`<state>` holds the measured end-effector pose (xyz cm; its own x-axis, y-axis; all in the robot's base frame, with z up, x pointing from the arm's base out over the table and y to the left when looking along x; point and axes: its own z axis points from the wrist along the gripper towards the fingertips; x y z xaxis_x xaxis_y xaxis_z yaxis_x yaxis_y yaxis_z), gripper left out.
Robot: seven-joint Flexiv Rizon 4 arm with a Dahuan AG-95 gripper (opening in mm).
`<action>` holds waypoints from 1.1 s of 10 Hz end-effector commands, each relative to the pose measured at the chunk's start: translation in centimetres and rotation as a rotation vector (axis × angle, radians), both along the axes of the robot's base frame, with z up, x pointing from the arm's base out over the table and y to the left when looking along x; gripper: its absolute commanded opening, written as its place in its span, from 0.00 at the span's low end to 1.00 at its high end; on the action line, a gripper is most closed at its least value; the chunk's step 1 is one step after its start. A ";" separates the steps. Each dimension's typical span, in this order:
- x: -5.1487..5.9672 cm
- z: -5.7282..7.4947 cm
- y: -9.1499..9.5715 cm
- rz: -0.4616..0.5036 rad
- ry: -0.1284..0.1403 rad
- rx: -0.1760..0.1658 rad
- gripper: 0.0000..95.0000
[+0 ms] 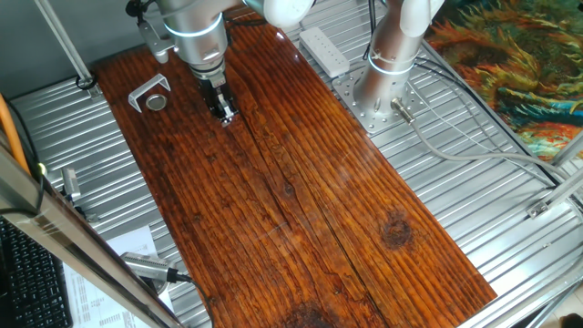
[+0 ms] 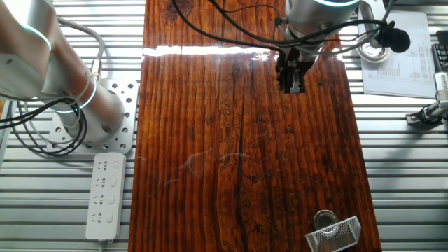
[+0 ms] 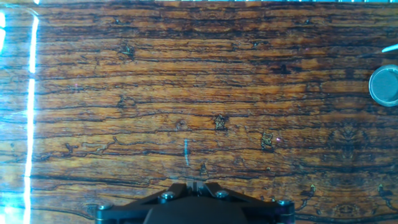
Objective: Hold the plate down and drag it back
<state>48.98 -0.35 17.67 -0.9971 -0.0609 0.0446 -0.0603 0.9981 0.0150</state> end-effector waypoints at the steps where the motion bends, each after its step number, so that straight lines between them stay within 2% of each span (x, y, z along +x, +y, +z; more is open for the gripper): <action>1: 0.0 0.0 0.0 0.004 0.000 0.000 0.00; 11: -0.4 -0.4 -0.1 0.004 -0.001 -0.001 0.00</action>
<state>48.52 -0.49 17.30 -0.9967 -0.0673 0.0446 -0.0668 0.9977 0.0134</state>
